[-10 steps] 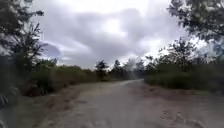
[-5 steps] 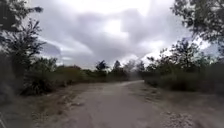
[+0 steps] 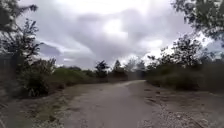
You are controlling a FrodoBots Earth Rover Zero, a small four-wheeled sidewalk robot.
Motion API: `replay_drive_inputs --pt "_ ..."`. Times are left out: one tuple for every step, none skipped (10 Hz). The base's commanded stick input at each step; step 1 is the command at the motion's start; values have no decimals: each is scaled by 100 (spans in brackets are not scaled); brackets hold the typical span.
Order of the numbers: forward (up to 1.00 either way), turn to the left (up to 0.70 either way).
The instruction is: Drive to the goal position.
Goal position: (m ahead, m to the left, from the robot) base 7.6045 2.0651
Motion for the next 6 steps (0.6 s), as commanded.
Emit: replay_drive_inputs --pt "45 0" --pt "45 0" --pt "45 0" --pt "45 0" --pt "45 0" --pt "45 0"
